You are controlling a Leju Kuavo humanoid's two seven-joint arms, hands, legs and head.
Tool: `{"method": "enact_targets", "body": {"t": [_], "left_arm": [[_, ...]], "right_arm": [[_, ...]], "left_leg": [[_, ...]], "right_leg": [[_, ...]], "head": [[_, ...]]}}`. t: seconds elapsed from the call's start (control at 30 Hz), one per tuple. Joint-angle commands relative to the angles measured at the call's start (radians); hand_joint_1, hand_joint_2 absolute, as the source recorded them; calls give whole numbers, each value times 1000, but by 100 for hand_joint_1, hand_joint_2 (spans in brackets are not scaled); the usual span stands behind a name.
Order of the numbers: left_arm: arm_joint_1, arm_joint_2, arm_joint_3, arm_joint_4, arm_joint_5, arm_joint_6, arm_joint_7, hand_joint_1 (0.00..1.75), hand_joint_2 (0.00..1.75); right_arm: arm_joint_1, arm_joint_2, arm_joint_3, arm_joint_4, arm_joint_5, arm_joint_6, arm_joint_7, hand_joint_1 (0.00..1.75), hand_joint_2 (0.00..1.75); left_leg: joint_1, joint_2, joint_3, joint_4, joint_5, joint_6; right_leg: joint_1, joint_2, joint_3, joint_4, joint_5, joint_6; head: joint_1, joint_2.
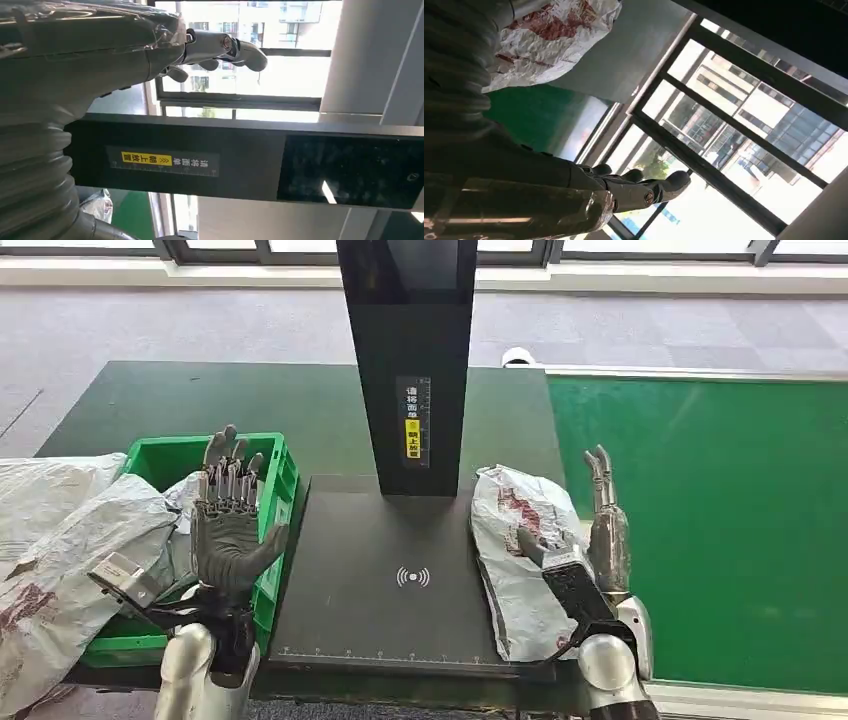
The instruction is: Moved the parcel from conveyor to table for the left to box.
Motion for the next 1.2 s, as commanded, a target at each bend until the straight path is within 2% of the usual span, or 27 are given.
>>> {"method": "enact_targets", "body": {"t": [0.03, 0.87, 0.9, 1.03, 1.1, 1.2], "left_arm": [[-32, 12, -13, 48, -1, 7, 1, 0, 175], [-38, 15, -17, 53, -6, 13, 0, 0, 175], [-48, 23, -36, 80, -72, 51, 32, 0, 175], [-121, 37, -139, 288, -302, 229, 60, 0, 175], [-149, 42, -190, 382, -361, 251, 64, 0, 175], [-211, 28, -256, 542, -455, 302, 76, 0, 175]], "right_arm": [[-16, 14, -54, 13, -5, -1, 4, 0, 175], [-15, 16, -60, 12, -22, -13, -6, 0, 175], [-9, 44, -93, -14, -55, -120, -77, 0, 175], [29, 79, -136, -167, -96, -372, -92, 0, 175], [36, 132, -205, -259, -73, -372, -92, 0, 175], [38, 185, -283, -367, -62, -372, -92, 0, 175]], "left_leg": [[0, -2, 1, -2, 1, 0], [0, -2, 0, -1, 1, 0], [0, -2, 1, -2, 1, 0], [-1, -6, 0, -1, 1, 0], [-1, -9, 0, -1, 2, 1], [-2, -7, -1, -1, 2, 1]], "right_leg": [[0, -1, 2, -2, 0, 0], [0, -1, 1, -1, 0, 0], [0, -1, 2, -2, 0, 0], [-1, -5, 1, 0, -1, 0], [-1, -9, 2, -1, -1, 0], [-2, -6, 1, 0, -1, 0]], "head": [[0, 0], [0, 0], [0, 0], [0, 0], [0, 0], [0, 0]]}}
